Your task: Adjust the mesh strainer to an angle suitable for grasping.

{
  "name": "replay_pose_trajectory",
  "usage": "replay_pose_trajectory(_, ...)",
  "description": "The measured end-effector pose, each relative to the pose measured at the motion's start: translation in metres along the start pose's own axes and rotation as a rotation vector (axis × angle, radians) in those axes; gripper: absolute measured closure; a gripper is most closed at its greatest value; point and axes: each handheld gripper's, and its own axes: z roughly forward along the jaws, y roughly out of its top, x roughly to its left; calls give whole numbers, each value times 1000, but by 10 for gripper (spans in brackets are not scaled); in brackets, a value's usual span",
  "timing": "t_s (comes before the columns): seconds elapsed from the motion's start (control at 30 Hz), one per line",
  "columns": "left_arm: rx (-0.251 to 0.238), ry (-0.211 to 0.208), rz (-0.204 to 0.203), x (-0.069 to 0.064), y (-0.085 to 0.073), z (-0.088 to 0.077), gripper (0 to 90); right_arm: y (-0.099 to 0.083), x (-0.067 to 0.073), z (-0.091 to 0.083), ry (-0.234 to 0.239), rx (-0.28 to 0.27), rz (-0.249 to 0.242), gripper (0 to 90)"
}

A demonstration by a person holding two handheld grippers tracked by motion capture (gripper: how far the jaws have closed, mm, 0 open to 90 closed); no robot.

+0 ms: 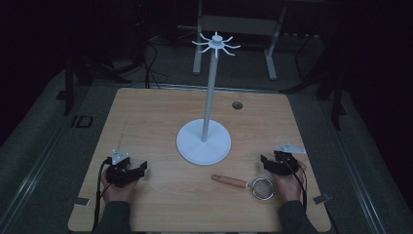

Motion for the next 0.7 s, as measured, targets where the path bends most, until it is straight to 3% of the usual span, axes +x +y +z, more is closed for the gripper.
replay_pose_trajectory(0.1, -1, 3, 3, -1, 0, 0, 272, 6, 3, -12, -5, 20, -38, 441)
replay_pose_trajectory(0.2, 0, 3, 5, -1, 0, 0, 272, 8, 5, -16, 6, 29, -52, 441)
replay_pose_trajectory(0.23, 1, 4, 6, -1, 0, 0, 272, 11, 6, -19, 31, 37, -77, 442)
replay_pose_trajectory(0.33, -1, 3, 4, -1, 0, 0, 272, 15, 11, -25, 32, 58, -136, 452)
replay_pose_trajectory(0.53, 1, 4, 6, -1, 0, 0, 272, 27, 19, -36, 44, 74, -207, 455)
replay_pose_trajectory(0.57, 0, 3, 6, -1, 0, 0, 272, 32, 23, -39, 53, 85, -244, 452)
replay_pose_trajectory(0.6, 0, 3, 6, -1, 0, 0, 272, 32, 23, -39, 53, 85, -244, 452)
replay_pose_trajectory(0.63, -1, 3, 5, -1, 0, 0, 272, 36, 28, -42, 60, 96, -282, 450)
replay_pose_trajectory(0.7, 0, 3, 6, -1, 0, 0, 272, 39, 33, -44, 67, 103, -310, 449)
